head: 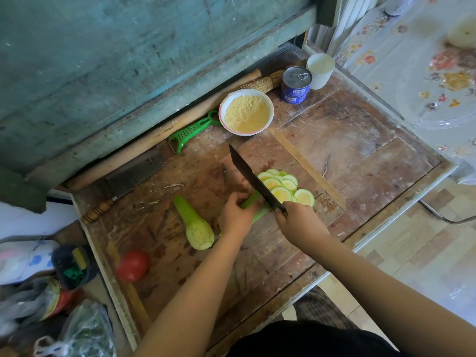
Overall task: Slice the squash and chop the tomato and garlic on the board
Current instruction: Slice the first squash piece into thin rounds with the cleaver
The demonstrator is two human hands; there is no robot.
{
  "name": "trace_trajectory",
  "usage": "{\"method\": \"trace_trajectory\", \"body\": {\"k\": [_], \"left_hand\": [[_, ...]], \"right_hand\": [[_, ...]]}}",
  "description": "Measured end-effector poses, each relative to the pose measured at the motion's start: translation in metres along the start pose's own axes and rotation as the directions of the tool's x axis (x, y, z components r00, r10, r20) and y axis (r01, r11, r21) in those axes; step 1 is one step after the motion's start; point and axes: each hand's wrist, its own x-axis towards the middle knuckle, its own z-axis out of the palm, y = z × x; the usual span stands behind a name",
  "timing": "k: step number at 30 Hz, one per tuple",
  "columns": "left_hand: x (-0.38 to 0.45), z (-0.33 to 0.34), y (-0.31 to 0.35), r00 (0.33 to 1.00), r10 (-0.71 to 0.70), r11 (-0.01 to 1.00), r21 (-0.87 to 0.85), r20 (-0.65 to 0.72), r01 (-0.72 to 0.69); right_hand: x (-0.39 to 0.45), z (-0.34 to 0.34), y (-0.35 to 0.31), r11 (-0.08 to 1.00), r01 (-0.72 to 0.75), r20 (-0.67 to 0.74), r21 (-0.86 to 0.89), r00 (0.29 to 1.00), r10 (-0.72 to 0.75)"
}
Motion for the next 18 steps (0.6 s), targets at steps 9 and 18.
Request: {"method": "trace_trajectory", "body": {"k": [9, 18], "left_hand": [[0.004, -0.002, 0.001, 0.999, -0.023, 1.0, -0.015, 0.022, 0.023], [0.002, -0.002, 0.002, 0.999, -0.028, 0.996, -0.079, 0.027, 0.03]], "right_hand": [[0.004, 0.003, -0.002, 0.999, -0.011, -0.02, 0.032, 1.0, 0.011], [-0.026, -0.013, -0.005, 0.996, 0.088, -0.103, 0.013, 0.991, -0.086]]}}
